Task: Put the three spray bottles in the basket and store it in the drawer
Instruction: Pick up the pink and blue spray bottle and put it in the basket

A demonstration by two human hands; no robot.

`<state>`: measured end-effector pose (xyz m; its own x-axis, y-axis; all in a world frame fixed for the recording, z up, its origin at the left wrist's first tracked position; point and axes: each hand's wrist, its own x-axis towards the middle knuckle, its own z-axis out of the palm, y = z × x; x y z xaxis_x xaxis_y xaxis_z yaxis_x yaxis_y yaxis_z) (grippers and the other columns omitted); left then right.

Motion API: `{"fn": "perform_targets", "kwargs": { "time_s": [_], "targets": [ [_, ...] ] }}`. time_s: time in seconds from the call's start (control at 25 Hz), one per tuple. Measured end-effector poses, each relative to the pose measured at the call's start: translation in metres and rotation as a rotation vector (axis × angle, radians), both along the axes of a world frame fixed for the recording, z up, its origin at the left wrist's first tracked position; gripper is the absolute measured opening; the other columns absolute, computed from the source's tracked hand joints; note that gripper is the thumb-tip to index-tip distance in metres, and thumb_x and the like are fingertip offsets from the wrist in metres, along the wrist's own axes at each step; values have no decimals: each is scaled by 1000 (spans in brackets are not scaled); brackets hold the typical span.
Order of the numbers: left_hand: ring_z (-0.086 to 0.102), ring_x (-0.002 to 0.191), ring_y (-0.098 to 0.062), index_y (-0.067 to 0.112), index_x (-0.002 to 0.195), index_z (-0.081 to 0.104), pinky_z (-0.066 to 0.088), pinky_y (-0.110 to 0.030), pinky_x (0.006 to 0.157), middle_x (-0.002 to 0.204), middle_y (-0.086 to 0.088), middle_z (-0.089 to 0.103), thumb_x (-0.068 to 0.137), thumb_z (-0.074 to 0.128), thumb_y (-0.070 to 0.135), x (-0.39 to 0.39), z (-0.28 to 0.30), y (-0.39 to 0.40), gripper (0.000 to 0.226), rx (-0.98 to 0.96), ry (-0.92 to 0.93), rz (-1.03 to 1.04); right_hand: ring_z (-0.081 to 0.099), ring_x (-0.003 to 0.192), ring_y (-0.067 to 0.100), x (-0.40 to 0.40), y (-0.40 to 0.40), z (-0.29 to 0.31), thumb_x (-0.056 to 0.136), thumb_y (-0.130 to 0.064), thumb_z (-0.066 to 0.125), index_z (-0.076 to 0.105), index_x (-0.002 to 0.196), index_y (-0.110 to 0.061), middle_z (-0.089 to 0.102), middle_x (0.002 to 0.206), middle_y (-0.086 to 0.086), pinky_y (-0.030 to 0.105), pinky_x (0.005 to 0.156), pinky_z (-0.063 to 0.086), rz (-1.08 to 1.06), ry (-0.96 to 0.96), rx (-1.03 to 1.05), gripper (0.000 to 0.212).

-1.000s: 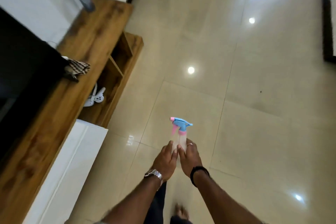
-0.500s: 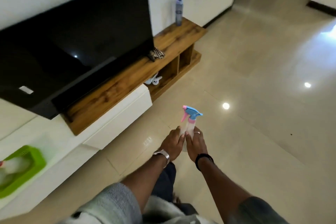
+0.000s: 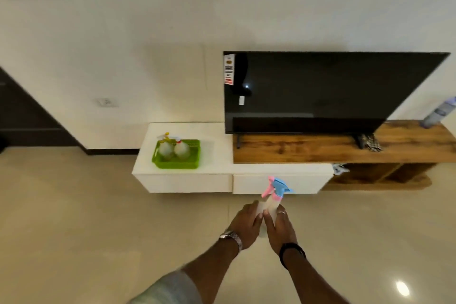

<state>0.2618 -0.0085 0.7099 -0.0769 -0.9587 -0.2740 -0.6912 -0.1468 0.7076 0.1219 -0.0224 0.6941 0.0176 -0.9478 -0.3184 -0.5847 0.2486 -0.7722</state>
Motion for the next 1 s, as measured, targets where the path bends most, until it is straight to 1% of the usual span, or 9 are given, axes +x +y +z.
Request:
{"fn": "perform_targets", "kwargs": {
  "time_s": [0.12,0.24,0.32,0.44,0.56,0.72,0.84,0.92,1.0],
  "targets": [
    [53,131,-30,14,154,35,42,-36,110,146,-14,51,107,35,33,93,-2,1,51,4,1,124,60,119,27,98,-19,4,101,-41,51,49,138,-17,60,131,6,35,97,48,154,17,-18,44],
    [52,132,-31,12,155,32,42,-38,111,148,-15,49,107,36,32,182,-10,-2,52,0,0,206,57,124,26,191,-29,5,101,-42,50,47,142,-19,57,136,3,35,102,46,221,9,-2,48],
    [50,134,-31,12,157,29,41,-38,112,150,-15,47,107,36,33,232,-17,-5,55,8,-13,229,57,123,25,240,-35,1,101,-42,50,47,140,-18,58,135,3,30,100,44,251,3,11,46],
    [46,140,-29,10,158,27,37,-37,116,154,-14,44,107,38,31,285,-22,-13,56,5,-4,241,60,117,26,293,-45,-3,101,-38,52,51,131,-13,62,127,7,35,99,48,267,0,26,39],
    [43,143,-29,10,158,25,35,-37,118,156,-14,42,106,38,30,316,-29,-24,57,10,9,243,60,113,26,325,-57,-10,101,-35,54,53,128,-11,63,122,8,33,94,48,275,10,35,36],
    [29,153,-26,8,160,16,25,-35,125,166,-11,26,106,37,28,334,-45,-47,61,66,26,277,60,117,25,347,-81,-24,101,-34,54,51,134,-13,63,127,6,36,99,49,297,37,53,39],
    [27,153,-26,8,159,19,24,-37,126,166,-11,27,105,41,22,345,-52,-73,60,91,2,270,60,120,26,361,-109,-34,101,-32,55,46,140,-13,62,132,7,36,101,50,330,85,60,44],
    [25,154,-25,10,160,17,24,-37,126,167,-9,24,104,43,22,354,-55,-95,63,114,-14,281,59,123,25,372,-136,-42,102,-31,54,43,145,-13,59,136,6,35,103,49,366,67,57,48],
    [28,153,-25,12,160,15,26,-36,125,166,-8,24,103,44,23,365,-62,-119,65,136,-34,274,59,123,24,381,-166,-55,102,-30,54,42,146,-14,59,137,5,34,102,49,381,47,50,49]
  ]
}}
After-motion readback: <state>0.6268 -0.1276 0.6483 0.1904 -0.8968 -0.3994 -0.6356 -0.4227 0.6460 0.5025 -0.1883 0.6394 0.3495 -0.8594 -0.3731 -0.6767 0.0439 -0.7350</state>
